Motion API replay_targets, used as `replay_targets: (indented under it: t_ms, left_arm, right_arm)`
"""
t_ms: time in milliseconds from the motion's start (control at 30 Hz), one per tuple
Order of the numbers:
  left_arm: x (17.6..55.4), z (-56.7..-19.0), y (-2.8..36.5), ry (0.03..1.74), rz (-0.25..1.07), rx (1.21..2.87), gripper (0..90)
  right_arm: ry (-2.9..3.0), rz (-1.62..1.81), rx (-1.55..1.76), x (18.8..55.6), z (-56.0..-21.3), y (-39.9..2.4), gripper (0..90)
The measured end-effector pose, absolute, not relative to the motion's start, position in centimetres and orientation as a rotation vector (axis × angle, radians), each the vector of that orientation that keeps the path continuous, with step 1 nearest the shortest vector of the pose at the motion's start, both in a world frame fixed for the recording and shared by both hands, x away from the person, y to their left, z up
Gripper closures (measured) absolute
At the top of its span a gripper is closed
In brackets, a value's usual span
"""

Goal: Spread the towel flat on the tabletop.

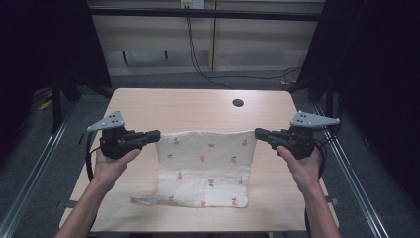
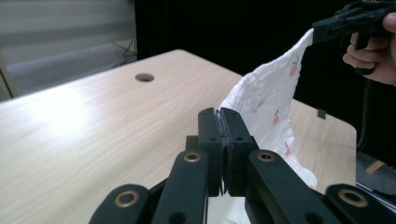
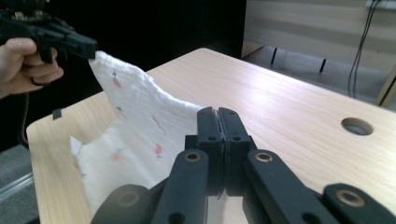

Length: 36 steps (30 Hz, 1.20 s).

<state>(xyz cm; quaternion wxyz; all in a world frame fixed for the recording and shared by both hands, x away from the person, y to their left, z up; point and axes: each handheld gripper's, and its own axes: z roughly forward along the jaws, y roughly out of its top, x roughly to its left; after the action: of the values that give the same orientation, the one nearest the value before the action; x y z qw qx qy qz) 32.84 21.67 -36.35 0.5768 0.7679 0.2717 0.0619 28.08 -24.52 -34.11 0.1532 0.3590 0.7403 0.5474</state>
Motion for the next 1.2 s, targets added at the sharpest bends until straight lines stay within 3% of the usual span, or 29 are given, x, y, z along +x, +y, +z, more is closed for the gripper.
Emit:
replay_targets:
  t_ms: [300, 967, 1100, 1200]
  left_arm:
    - [34.0, -38.6, 22.6, 0.691, 0.137, 1.800, 88.3]
    - [40.4, -43.7, 21.1, 0.858, 0.104, 1.809, 87.4]
    - [40.7, -43.8, 21.6, 0.884, 0.123, 1.831, 76.1]
    - [40.2, -43.9, 22.3, 0.899, 0.125, 1.830, 69.9]
  right_arm:
    - [2.136, 1.554, 1.081, 30.5, -36.5, -23.7, 88.8]
    - [2.142, 1.457, 1.292, 37.8, -42.8, -22.7, 86.8]
    - [2.075, 1.448, 1.352, 38.4, -43.2, -23.4, 77.3]
    - [2.077, 1.428, 1.353, 38.2, -43.2, -23.8, 76.1]
